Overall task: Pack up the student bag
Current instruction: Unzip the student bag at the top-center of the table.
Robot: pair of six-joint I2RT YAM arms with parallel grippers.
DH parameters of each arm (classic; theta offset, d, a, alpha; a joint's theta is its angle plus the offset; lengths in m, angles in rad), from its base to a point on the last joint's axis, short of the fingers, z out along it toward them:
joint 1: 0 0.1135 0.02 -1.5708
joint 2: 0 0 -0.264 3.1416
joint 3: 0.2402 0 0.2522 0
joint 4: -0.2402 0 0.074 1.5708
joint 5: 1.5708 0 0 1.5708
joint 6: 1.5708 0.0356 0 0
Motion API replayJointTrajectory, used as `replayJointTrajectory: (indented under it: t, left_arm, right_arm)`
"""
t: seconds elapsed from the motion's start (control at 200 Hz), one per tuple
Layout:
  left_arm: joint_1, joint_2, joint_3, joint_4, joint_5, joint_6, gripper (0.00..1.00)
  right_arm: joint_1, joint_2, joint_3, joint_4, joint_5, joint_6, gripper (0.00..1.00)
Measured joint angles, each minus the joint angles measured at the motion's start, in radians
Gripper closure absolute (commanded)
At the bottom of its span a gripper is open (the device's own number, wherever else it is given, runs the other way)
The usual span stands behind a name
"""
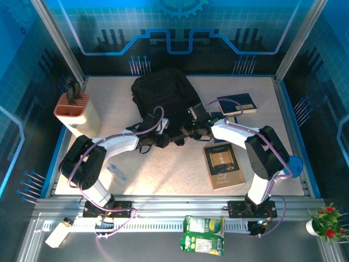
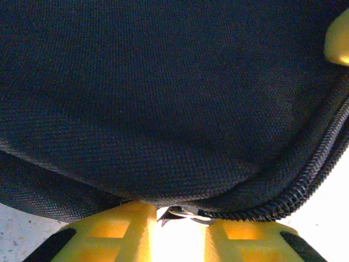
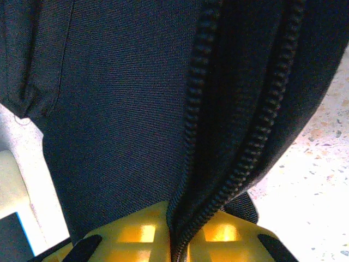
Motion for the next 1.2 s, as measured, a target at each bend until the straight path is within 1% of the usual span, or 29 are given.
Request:
replayJointTrajectory:
  t: [0.14,0.195,0.435,0.795,0.971,1.201]
  left_arm:
    - [-0.005,0.0,0.0,0.0,-0.047,-0.006,0.87]
    - [-0.006,-0.003,-0.002,0.0,-0.059,-0.003,0.88]
    - [-0.007,-0.05,-0.015,-0.011,-0.106,-0.004,1.0]
    - [-0.006,-0.077,-0.016,-0.081,-0.163,-0.002,1.0]
    - [0.01,-0.073,0.0,-0.128,-0.142,-0.01,1.0]
    - [0.041,0.013,0.094,-0.193,-0.099,-0.011,1.0]
  right_arm:
    - [-0.002,0.0,0.0,0.0,0.0,0.0,0.87]
    - [-0.002,0.0,0.0,0.0,0.0,0.0,0.87]
    - [-0.002,0.0,0.002,-0.001,0.001,-0.001,0.87]
    - [-0.002,0.002,0.014,-0.017,0.019,-0.011,0.89]
    - [-0.002,0.004,0.023,-0.04,0.035,-0.023,0.9]
    - [-0.021,0.006,0.036,-0.058,0.064,-0.05,0.91]
